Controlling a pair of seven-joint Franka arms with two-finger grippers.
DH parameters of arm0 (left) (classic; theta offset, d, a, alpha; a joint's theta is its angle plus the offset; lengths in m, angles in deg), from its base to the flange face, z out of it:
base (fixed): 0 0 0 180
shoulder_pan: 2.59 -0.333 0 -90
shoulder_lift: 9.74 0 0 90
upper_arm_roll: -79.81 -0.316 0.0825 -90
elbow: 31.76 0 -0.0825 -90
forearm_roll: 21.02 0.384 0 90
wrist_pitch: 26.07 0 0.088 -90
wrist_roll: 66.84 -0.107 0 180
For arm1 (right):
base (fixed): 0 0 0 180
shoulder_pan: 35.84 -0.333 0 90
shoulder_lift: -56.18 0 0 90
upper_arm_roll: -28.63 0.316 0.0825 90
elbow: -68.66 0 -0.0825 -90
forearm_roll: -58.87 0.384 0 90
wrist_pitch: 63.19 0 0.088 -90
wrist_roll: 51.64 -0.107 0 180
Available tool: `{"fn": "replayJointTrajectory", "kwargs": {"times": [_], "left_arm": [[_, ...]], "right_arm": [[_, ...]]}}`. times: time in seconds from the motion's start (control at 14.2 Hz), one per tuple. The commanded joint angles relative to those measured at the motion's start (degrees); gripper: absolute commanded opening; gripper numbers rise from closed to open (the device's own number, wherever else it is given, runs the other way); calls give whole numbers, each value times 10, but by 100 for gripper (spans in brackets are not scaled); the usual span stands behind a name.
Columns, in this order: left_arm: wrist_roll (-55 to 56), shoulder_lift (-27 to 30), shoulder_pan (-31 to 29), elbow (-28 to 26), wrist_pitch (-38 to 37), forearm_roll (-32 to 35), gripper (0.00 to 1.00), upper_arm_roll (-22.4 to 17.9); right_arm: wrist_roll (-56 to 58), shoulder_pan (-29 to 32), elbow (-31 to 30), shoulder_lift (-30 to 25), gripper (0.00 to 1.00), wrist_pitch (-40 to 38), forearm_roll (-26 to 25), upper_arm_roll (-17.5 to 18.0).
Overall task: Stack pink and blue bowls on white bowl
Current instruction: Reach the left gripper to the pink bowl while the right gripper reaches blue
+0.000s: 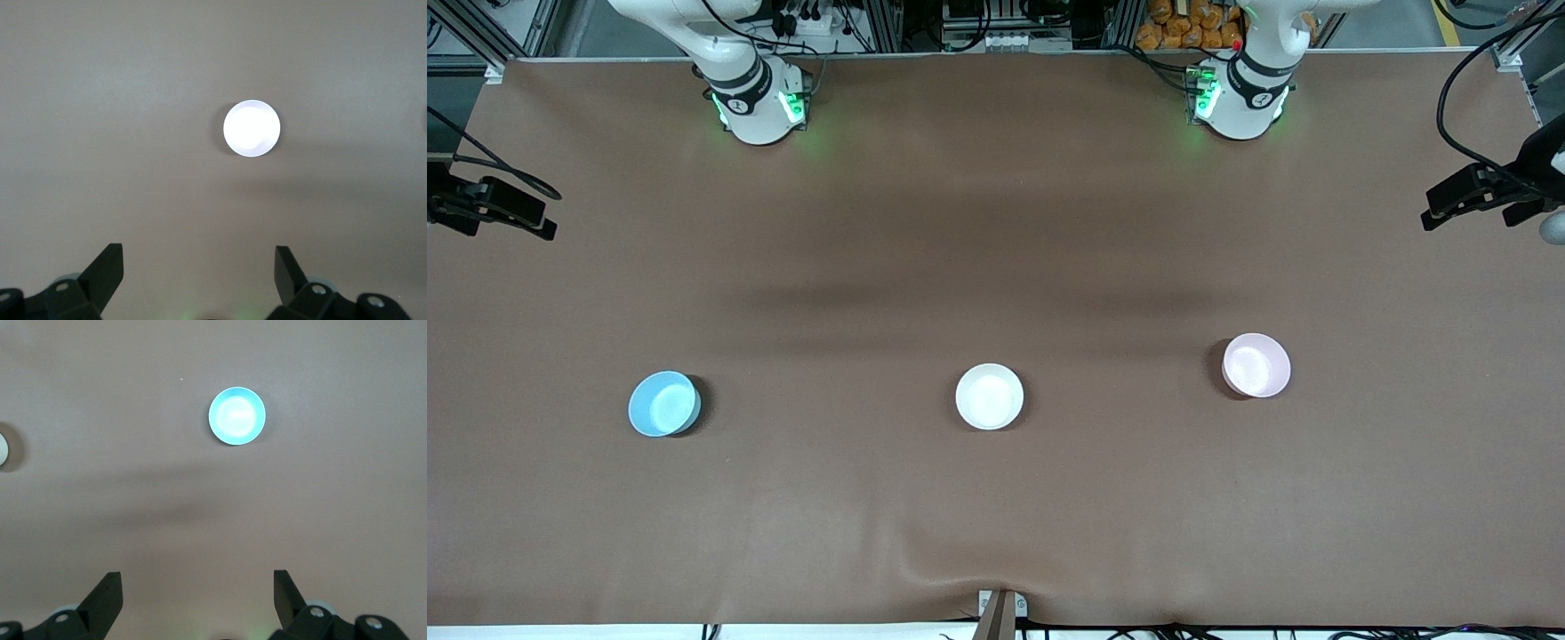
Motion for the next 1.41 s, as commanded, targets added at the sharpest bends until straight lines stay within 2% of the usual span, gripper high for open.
{"fn": "replayJointTrajectory", "kwargs": {"times": [0.0, 0.63, 1.05, 1.34], "left_arm": [[-1, -5, 1, 10, -6, -2, 100, 1], [-1, -21, 0, -2, -7, 1, 100, 1], [-35, -111, -8, 6, 10, 1, 100, 0], [-52, -169, -5, -4, 95, 16, 100, 0]], "right_arm": [[-2, 9, -6, -10, 100, -6, 15, 2], [-1, 10, -9, -12, 100, -5, 15, 2], [-1, 15, -10, -8, 100, -5, 15, 1], [-1, 15, -22, -6, 100, 1, 15, 1]]}}
